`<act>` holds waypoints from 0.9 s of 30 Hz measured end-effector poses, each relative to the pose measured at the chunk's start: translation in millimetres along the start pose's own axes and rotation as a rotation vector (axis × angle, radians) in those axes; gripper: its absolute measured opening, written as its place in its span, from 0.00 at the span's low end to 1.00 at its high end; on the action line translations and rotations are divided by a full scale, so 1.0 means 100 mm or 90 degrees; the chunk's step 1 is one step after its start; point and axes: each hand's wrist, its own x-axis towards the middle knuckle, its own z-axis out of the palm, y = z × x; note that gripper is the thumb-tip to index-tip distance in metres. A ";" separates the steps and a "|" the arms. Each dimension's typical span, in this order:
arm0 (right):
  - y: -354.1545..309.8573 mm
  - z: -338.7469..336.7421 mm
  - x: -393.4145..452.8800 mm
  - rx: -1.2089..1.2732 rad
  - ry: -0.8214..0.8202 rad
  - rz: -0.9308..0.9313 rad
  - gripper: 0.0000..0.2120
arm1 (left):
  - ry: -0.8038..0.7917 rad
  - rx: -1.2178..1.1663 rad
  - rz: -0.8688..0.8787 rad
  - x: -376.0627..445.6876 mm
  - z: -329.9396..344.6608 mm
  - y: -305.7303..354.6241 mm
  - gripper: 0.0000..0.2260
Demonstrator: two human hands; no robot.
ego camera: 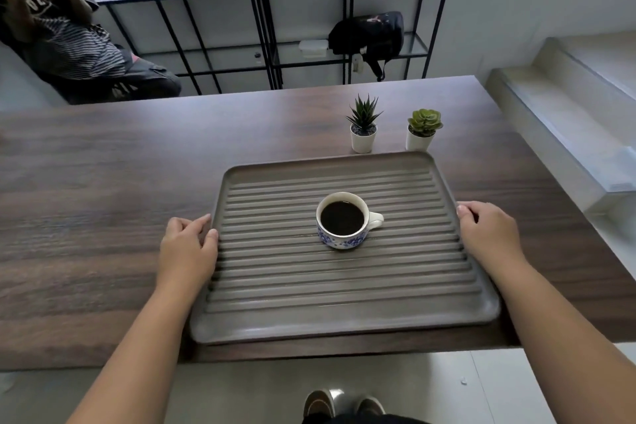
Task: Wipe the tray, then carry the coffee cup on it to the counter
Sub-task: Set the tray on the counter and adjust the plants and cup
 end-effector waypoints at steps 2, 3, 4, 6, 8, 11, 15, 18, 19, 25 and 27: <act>-0.04 -0.05 0.04 0.020 -0.021 0.039 0.15 | 0.007 -0.004 0.039 0.09 -0.04 0.08 0.17; -0.06 -0.08 0.06 0.041 -0.031 0.069 0.16 | 0.005 -0.011 0.059 0.15 -0.06 0.15 0.17; -0.07 -0.10 0.10 0.068 -0.038 0.105 0.17 | 0.000 -0.024 0.079 0.22 -0.07 0.24 0.17; -0.07 -0.11 0.20 0.152 -0.049 0.178 0.19 | -0.018 -0.057 0.124 0.35 -0.07 0.46 0.17; -0.10 -0.09 0.31 0.254 -0.062 0.232 0.20 | -0.058 -0.093 0.163 0.49 -0.01 0.73 0.17; -0.22 -0.04 0.48 0.333 -0.105 0.249 0.21 | -0.157 -0.140 0.198 0.71 0.13 1.17 0.19; -0.35 0.05 0.74 0.354 -0.126 0.238 0.28 | -0.288 -0.185 0.193 1.00 0.43 1.57 0.25; -0.45 0.12 0.92 0.322 -0.135 0.230 0.31 | -0.314 -0.176 0.194 1.20 0.67 1.70 0.28; -0.47 0.14 0.99 0.312 -0.136 0.223 0.32 | -0.316 -0.173 0.201 1.24 0.74 1.75 0.29; -0.53 0.27 1.30 0.316 -0.109 0.200 0.37 | -0.351 -0.171 0.227 1.31 1.08 2.01 0.33; -0.54 0.31 1.38 0.340 -0.096 0.194 0.37 | -0.348 -0.181 0.213 1.34 1.15 2.09 0.34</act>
